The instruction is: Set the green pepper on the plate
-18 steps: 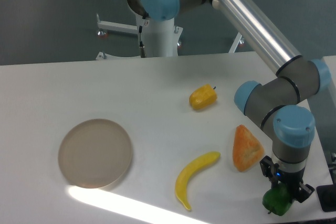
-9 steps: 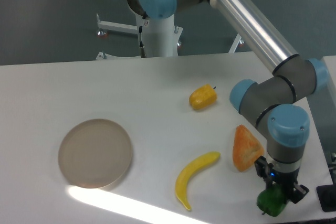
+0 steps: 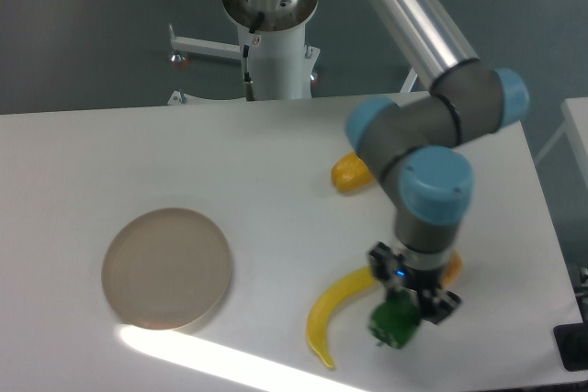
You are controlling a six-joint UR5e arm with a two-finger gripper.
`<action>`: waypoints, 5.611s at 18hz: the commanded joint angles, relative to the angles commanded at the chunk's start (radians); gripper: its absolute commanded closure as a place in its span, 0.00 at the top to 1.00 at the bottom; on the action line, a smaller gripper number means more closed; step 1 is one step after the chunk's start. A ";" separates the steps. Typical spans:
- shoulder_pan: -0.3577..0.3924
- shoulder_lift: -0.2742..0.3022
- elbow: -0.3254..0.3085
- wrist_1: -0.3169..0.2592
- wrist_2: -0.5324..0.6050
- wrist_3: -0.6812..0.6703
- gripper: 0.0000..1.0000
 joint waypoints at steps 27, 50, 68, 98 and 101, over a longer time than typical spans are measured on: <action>-0.298 0.149 -0.465 0.316 -0.061 -0.137 0.34; -0.307 0.120 -0.496 0.380 -0.061 -0.129 0.34; -0.307 0.125 -0.507 0.382 -0.063 -0.134 0.74; 0.119 0.172 -0.384 0.364 0.035 0.193 1.00; 0.129 0.160 -0.368 0.364 0.115 0.233 1.00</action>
